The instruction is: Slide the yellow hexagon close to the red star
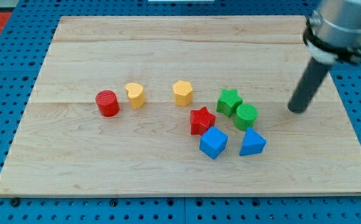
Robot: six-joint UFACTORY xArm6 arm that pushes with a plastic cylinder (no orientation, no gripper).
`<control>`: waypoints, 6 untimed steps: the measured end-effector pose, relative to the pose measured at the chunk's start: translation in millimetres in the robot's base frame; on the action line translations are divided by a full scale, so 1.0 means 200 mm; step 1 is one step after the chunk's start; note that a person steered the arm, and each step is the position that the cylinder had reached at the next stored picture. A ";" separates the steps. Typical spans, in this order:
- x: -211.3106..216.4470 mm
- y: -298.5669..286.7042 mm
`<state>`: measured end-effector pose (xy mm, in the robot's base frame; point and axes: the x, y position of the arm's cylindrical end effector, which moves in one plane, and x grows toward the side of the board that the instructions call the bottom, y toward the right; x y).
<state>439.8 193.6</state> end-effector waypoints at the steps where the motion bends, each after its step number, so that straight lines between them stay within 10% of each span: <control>1: -0.03 -0.33; 4: -0.37 -0.70; 6: -0.21 -0.79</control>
